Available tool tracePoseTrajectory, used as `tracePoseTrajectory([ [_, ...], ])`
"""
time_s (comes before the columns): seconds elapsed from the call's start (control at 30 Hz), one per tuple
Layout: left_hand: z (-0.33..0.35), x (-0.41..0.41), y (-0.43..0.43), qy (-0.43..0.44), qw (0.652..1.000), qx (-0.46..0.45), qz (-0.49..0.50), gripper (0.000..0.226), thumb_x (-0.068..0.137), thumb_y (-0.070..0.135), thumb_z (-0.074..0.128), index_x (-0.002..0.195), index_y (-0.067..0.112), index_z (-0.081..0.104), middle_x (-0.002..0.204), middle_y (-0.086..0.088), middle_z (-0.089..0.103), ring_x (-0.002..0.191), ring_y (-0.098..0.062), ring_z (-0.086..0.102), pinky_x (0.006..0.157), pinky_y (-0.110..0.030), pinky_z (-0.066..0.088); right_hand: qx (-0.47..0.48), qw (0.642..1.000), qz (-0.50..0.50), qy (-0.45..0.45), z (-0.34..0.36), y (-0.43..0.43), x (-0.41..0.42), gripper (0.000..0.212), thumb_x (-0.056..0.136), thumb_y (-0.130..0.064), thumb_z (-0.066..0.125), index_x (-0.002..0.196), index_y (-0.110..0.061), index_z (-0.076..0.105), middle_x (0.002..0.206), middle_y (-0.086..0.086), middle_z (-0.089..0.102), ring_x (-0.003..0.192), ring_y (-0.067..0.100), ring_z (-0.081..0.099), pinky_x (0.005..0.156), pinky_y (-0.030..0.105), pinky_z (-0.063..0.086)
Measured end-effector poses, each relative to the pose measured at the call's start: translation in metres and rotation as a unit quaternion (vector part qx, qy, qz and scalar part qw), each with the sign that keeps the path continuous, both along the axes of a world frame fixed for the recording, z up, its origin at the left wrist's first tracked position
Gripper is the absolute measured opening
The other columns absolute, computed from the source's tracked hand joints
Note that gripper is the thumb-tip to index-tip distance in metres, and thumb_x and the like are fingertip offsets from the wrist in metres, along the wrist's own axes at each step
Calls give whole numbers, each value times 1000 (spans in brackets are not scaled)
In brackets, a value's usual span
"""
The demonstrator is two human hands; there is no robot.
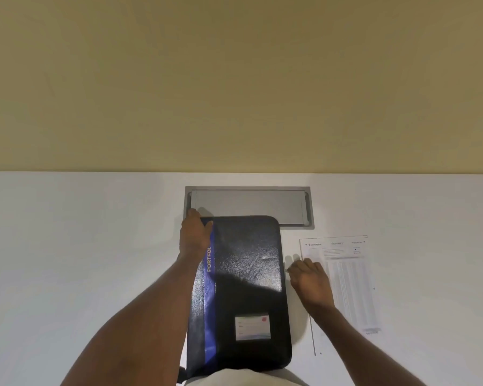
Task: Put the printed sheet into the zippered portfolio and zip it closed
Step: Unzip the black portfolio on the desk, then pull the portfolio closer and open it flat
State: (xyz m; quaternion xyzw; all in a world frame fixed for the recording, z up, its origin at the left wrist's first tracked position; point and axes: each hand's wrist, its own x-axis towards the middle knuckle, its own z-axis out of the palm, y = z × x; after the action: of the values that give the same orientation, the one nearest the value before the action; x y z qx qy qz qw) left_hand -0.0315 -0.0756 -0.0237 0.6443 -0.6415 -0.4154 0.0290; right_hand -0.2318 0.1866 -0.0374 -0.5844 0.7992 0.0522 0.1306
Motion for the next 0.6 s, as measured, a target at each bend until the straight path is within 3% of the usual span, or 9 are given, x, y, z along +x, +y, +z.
tracePoseTrajectory([
  [0.13, 9, -1, 15, -18, 999, -31, -17, 34, 98, 20, 64, 125, 9, 46, 120, -15, 63, 106, -42, 65, 89, -52, 56, 6, 998, -54, -26, 3, 1, 11, 15, 82, -7, 75, 95, -16, 77, 94, 4, 76, 86, 24, 70, 78, 36, 55],
  [0.27, 14, 1, 46, -51, 985, -99, -130, 52, 98, 23, 65, 143, 11, 43, 141, -13, 52, 126, -36, 54, 99, -50, 51, -5, 993, -104, -51, 11, -9, 15, 20, 96, -11, 60, 110, -16, 72, 106, 1, 75, 96, 20, 69, 88, 32, 52],
  [0.37, 15, 7, 81, -66, 965, -129, -221, 60, 98, 30, 64, 151, 15, 39, 152, -9, 45, 137, -31, 44, 115, -45, 40, -13, 991, -118, -66, 17, -11, 19, 22, 102, -13, 51, 113, -18, 68, 109, -2, 74, 96, 16, 68, 90, 28, 50],
  [0.47, 10, 15, 122, -49, 948, -126, -287, 73, 98, 36, 65, 159, 19, 28, 165, -3, 27, 153, -26, 26, 126, -42, 23, -7, 988, -137, -74, 22, -10, 23, 22, 103, -10, 50, 115, -17, 67, 108, 0, 73, 94, 17, 68, 88, 27, 51],
  [0.6, -1, 26, 174, -43, 912, -114, -391, 85, 98, 44, 61, 163, 24, 10, 171, 5, -1, 158, -21, -3, 126, -41, -3, 3, 985, -156, -71, 26, -7, 28, 25, 100, -6, 53, 117, -18, 67, 109, 2, 73, 97, 19, 68, 90, 29, 53],
])
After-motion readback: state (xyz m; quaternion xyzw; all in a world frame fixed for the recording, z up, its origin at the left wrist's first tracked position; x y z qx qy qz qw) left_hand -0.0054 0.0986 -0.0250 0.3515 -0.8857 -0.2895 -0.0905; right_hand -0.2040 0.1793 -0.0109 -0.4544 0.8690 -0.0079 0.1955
